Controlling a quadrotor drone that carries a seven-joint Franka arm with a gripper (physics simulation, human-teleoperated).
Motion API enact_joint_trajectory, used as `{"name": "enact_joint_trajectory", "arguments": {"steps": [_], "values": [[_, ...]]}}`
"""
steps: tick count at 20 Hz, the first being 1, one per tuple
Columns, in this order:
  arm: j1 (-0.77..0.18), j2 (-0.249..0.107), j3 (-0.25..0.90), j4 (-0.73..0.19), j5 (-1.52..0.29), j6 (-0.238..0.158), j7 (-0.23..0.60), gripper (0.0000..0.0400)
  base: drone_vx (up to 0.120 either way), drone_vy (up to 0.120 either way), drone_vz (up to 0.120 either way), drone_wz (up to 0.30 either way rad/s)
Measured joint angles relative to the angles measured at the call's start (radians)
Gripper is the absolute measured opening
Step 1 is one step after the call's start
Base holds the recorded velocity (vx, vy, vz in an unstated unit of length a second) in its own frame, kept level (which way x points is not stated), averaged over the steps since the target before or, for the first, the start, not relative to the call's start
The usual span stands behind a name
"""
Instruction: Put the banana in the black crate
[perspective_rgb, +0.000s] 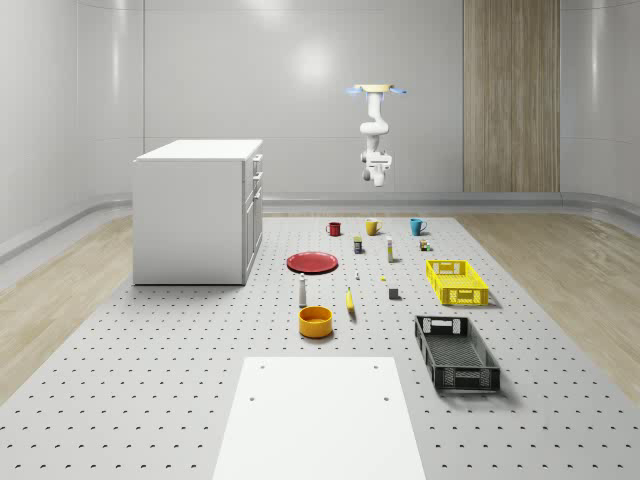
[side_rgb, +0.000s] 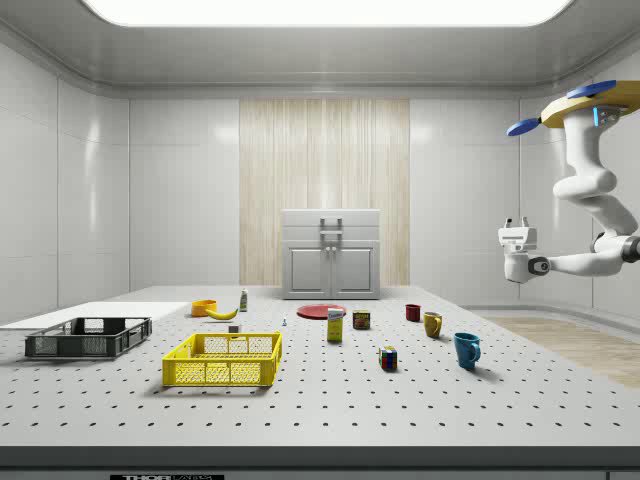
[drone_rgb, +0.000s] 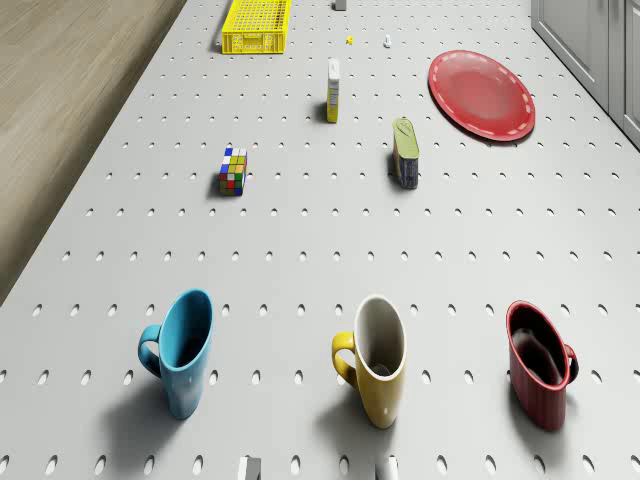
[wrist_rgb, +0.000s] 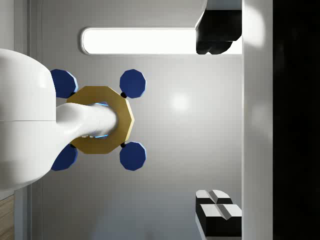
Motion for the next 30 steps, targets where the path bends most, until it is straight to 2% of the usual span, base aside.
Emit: {"name": "enact_joint_trajectory", "arguments": {"steps": [2, 7, 13, 18, 25, 30], "values": [[-0.001, 0.003, 0.001, 0.042, 0.0, -0.037, -0.001, 0.04, 0.0, 0.0, 0.0, 0.0], [-0.003, 0.033, 0.002, 0.149, 0.001, -0.111, -0.002, 0.04, 0.0, -0.12, 0.0, 0.0], [-0.005, 0.069, 0.003, 0.248, 0.002, -0.168, -0.002, 0.04, 0.0, -0.12, 0.0, 0.0], [-0.006, 0.082, 0.003, 0.283, 0.002, -0.187, -0.003, 0.04, 0.0, -0.12, 0.0, 0.0], [-0.007, 0.085, 0.004, 0.295, 0.002, -0.191, -0.003, 0.04, 0.0, -0.12, 0.0, 0.0], [-0.007, 0.084, 0.004, 0.295, 0.002, -0.188, -0.003, 0.04, 0.12, -0.12, 0.0, 0.0]]}}
